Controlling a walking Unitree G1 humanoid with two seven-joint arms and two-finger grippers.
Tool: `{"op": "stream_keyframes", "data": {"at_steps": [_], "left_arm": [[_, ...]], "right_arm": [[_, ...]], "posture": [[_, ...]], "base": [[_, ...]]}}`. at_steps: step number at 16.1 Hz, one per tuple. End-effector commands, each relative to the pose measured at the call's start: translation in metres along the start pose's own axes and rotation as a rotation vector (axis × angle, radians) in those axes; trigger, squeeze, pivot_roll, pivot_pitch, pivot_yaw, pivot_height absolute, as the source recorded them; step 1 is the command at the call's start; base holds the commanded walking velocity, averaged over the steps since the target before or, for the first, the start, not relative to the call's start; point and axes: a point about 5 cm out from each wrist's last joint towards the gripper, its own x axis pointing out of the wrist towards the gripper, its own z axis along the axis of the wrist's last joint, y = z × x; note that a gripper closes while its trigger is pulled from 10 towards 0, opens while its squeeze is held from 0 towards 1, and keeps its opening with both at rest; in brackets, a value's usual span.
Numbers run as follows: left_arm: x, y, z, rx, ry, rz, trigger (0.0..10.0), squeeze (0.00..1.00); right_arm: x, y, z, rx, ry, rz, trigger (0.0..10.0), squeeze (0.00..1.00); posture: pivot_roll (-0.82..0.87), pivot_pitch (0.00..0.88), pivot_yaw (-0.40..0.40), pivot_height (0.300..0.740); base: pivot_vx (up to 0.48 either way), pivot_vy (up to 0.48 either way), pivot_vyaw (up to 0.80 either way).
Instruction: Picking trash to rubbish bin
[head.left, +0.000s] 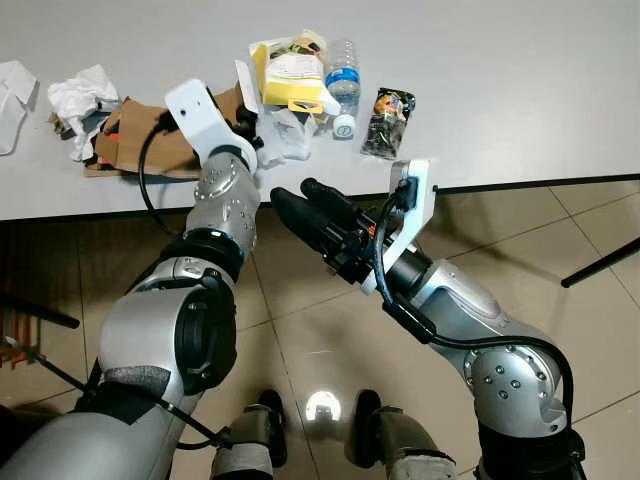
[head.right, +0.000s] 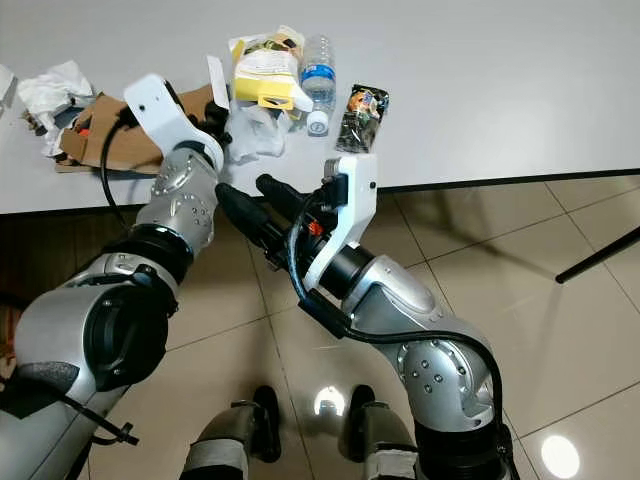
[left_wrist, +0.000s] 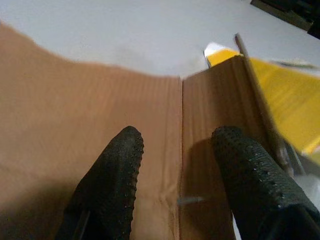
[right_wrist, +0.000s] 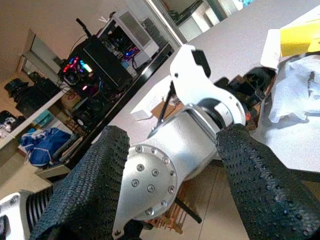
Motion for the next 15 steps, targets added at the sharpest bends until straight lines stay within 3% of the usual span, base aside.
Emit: {"op": "stream_keyframes", "data": {"at_steps": [1, 3, 10, 13, 15], "left_arm": [[-0.002, 0.002, -0.008, -0.036, 0.026, -0.006, 10.0, 0.00], [-0.001, -0.003, -0.001, -0.081, -0.012, -0.046, 10.0, 0.00], [-0.001, -0.011, 0.004, -0.084, -0.043, -0.106, 10.0, 0.00], [-0.001, -0.023, 0.020, -0.121, -0.131, -0.167, 10.0, 0.00], [-0.001, -0.032, 0.030, -0.101, -0.180, -0.195, 10.0, 0.00]], "right_arm": [[-0.002, 0.008, 0.001, -0.003, -0.003, 0.023, 10.0, 0.00], [-0.002, 0.008, 0.001, -0.002, -0.002, 0.019, 10.0, 0.00], [-0.001, 0.008, 0.000, 0.001, -0.004, 0.021, 10.0, 0.00], [0.000, 0.008, 0.002, -0.002, -0.009, 0.021, 10.0, 0.00], [0.000, 0.008, 0.002, -0.001, -0.010, 0.022, 10.0, 0.00]], "posture": [[-0.20, 0.304, 0.002, 0.740], [-0.19, 0.304, 0.002, 0.740], [-0.20, 0.297, 0.004, 0.740], [-0.20, 0.293, 0.006, 0.740], [-0.20, 0.291, 0.006, 0.740]], "base": [[0.000, 0.000, 0.00], [0.000, 0.000, 0.00], [0.000, 0.000, 0.00], [0.000, 0.000, 0.00], [0.000, 0.000, 0.00]]}}
